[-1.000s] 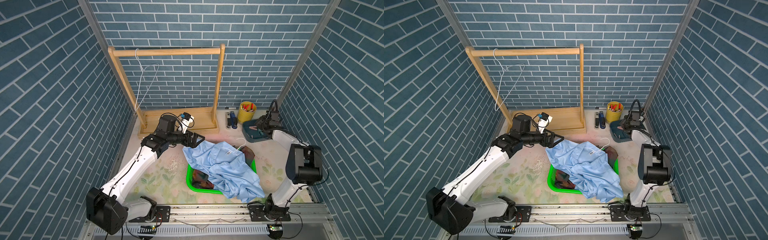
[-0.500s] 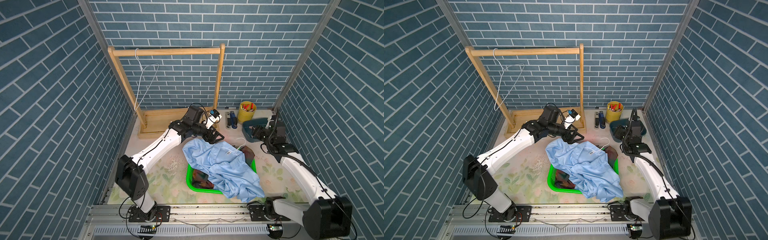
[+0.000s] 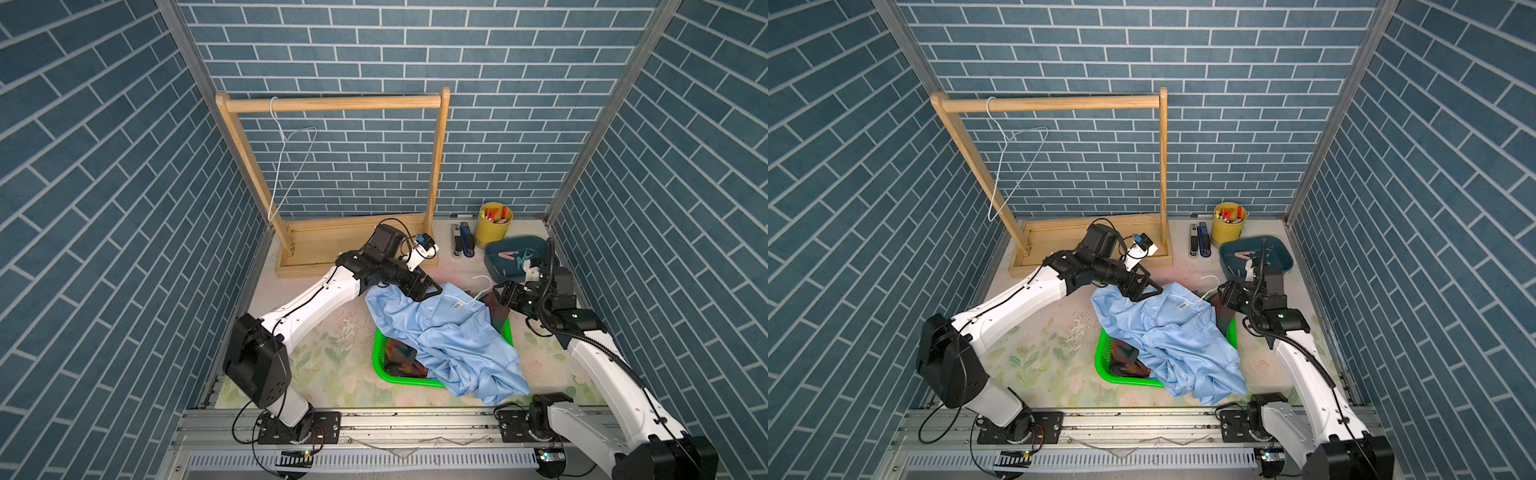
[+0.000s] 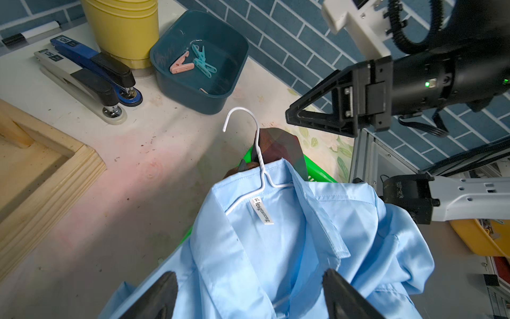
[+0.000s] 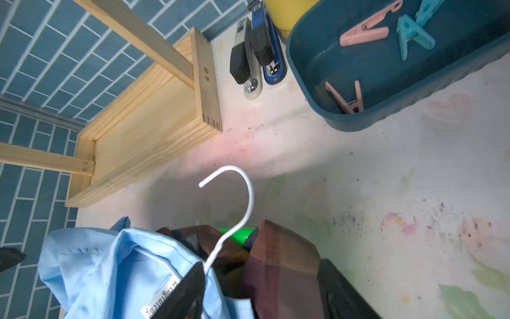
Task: Remove the clothespins securing long-sleeve shirts to the hanger
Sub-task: Remove the long-sleeve shirt from the hanger.
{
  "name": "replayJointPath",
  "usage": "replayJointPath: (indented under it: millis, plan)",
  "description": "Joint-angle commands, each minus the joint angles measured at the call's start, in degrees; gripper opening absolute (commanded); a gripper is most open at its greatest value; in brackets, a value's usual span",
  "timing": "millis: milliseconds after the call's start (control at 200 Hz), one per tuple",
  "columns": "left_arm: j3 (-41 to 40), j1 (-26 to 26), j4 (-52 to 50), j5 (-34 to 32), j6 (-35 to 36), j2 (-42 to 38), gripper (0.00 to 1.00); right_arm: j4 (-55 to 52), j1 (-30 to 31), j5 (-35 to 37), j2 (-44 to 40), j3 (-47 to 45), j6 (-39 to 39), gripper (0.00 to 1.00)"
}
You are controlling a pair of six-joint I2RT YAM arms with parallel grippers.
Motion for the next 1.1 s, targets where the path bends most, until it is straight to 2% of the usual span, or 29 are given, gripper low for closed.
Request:
replayJointPath:
  millis: [0,245,375,605,740,805,910,980,1095]
  plan:
    - [-3.4,-0.3,0.4,-2.3,-0.8,-4.4,0.85,2.8,0.2,-2.8,2.8,-0.4,0.1,0.63]
    - [-10.4,-0.3,3.0,-4.1,-3.5,-9.2,0.85,8.7,0.6,-5.3,7.8,0.3,1.9,0.56]
    - [-11.8,-0.3,3.2,-4.8,-3.8,-10.4,0.85,12.1,0.8,-7.4,9.8,-0.1,2.7,0.54]
    - [-12.5,-0.3,3.1,-5.5,-4.2,-11.2,0.85,18.8,1.0,-10.0,12.4,-1.7,3.7,0.44]
    - [-13.5,-0.3,2.7,-8.6,-4.6,-12.6,0.85,20.5,0.9,-10.6,13.0,-1.5,4.4,0.28]
    - [-14.0,-0.3,2.1,-12.7,-5.0,-13.4,0.87,20.6,0.9,-10.5,12.6,-1.4,4.5,0.20]
    - [-14.5,0.3,0.4,-19.0,-6.4,-13.9,0.91,19.6,0.9,-9.9,10.8,-1.1,4.5,0.00]
    - [-15.1,1.4,-0.1,-21.9,-8.3,-14.4,0.92,18.7,0.9,-9.8,8.9,-0.9,4.2,0.00]
    - [-17.0,3.8,0.5,-22.7,-10.5,-16.7,0.96,15.7,1.0,-10.0,4.3,0.1,3.3,0.00]
